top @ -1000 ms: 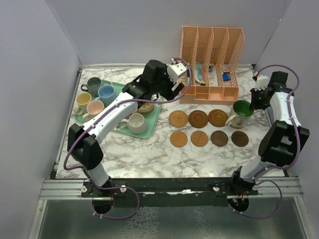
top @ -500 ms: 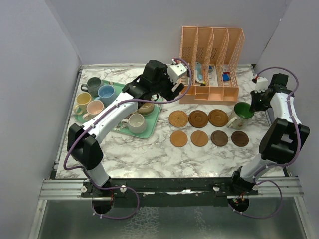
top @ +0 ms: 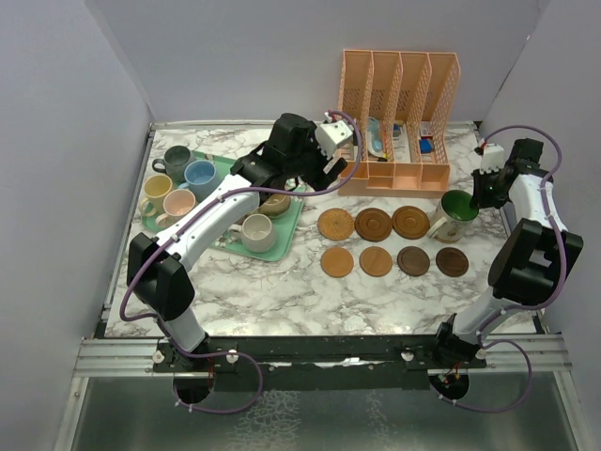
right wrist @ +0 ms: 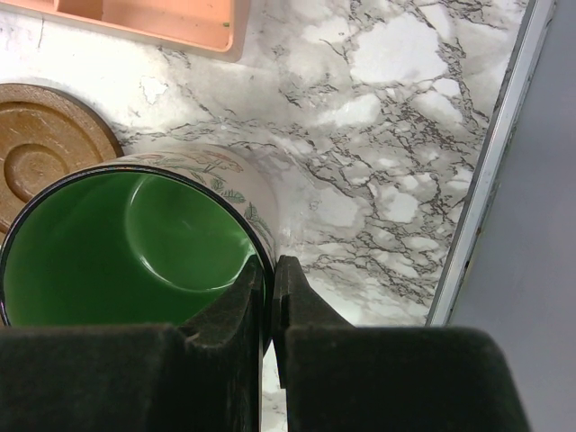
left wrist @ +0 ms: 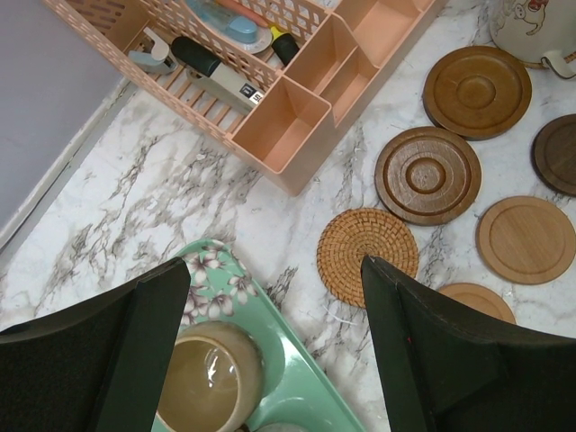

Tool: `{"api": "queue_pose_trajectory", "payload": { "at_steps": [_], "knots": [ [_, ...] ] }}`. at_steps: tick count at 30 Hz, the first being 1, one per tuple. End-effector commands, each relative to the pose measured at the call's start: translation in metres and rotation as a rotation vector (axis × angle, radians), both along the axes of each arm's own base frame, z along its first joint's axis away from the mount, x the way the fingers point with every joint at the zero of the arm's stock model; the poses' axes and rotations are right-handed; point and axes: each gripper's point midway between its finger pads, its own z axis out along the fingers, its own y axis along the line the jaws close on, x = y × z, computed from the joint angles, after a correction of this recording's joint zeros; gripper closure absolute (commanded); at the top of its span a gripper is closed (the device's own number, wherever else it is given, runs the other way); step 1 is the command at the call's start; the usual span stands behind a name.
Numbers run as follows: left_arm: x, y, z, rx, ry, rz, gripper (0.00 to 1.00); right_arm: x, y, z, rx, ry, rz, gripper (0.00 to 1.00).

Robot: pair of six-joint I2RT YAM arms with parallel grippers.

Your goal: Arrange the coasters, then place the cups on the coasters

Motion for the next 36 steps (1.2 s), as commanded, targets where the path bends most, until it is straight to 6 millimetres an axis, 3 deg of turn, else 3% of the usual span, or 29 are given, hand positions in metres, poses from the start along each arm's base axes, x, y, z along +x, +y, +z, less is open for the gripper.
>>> {"api": "queue_pose_trajectory", "payload": {
  "at_steps": [1, 17, 36],
  "knots": [
    [-0.007, 0.000, -0.002, 0.001, 0.012, -0.032, 0.19, 0.017, -0.008, 0.007, -0.014, -0.071, 0.022, 0.99],
    [-0.009, -0.001, -0.005, 0.005, 0.019, -0.049, 0.19, 0.012, -0.005, -0.002, -0.005, -0.030, 0.146, 0.99],
    [-0.010, -0.001, -0.007, 0.010, 0.023, -0.055, 0.19, 0.021, 0.003, -0.004, 0.027, -0.052, 0.231, 0.99]
  ]
}}
